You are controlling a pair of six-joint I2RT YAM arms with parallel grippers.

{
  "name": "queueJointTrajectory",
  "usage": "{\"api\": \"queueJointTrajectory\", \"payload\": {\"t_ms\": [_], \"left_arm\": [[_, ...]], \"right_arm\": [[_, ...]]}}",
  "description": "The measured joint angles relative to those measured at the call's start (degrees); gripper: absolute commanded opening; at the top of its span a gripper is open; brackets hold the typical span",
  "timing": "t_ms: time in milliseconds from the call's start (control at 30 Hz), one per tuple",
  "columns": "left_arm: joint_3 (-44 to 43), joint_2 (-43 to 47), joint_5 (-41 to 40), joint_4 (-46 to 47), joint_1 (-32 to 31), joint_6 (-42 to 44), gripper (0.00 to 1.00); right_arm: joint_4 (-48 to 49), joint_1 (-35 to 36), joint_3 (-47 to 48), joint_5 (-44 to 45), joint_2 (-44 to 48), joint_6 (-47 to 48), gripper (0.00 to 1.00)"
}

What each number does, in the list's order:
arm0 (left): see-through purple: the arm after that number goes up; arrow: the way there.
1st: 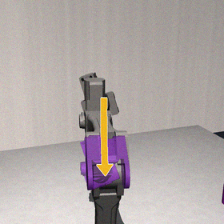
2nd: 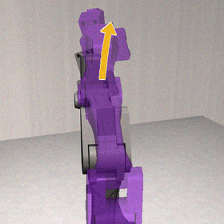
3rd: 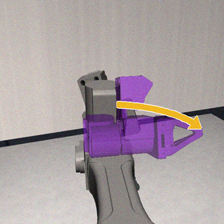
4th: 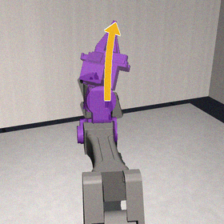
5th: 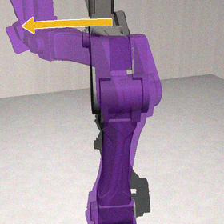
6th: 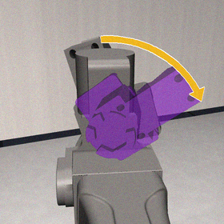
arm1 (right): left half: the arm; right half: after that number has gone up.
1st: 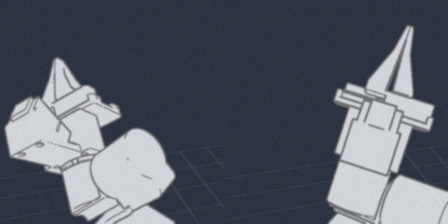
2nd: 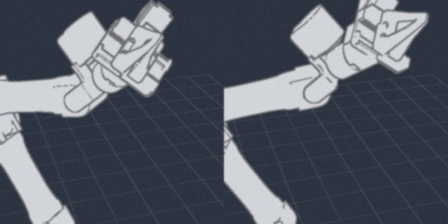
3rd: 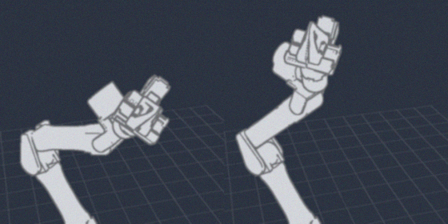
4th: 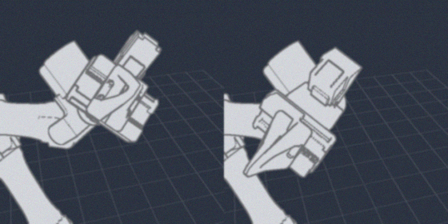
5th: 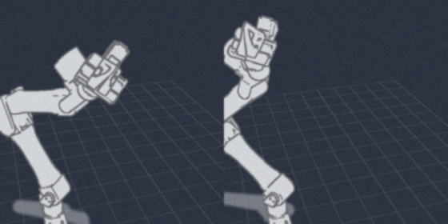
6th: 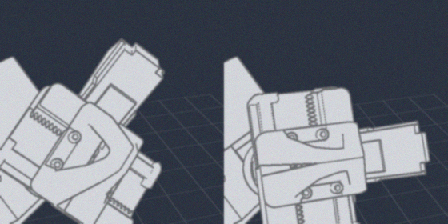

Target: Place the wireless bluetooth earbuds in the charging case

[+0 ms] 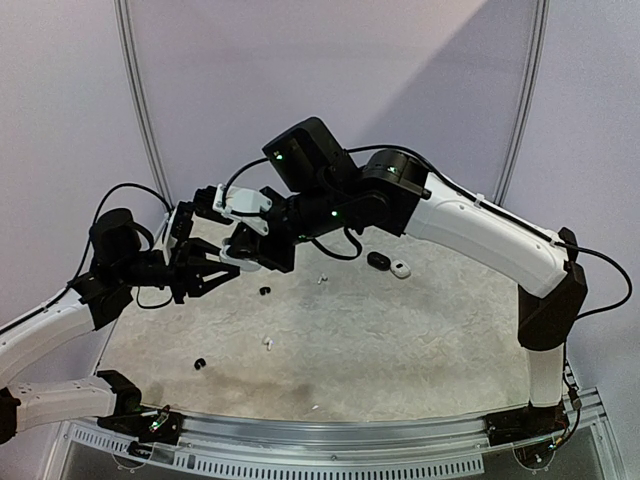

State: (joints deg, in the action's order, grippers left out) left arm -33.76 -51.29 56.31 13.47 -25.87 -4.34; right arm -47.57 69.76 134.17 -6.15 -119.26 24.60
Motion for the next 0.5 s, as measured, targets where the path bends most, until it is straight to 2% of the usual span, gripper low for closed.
{"api": "queueJointTrajectory", "payload": {"t_ms": [333, 500], "left_arm": [[0.0, 0.0, -0.1, 0.7, 0.0, -0.2, 0.0], [0.1, 0.1, 0.0, 1.4, 0.0, -0.2, 0.0]], "right_arm": [[1.0, 0.0, 0.0, 0.0, 0.1, -0.5, 0.24], [2.2, 0.3, -1.2, -0.5, 0.3, -1.3, 0.2]]}}
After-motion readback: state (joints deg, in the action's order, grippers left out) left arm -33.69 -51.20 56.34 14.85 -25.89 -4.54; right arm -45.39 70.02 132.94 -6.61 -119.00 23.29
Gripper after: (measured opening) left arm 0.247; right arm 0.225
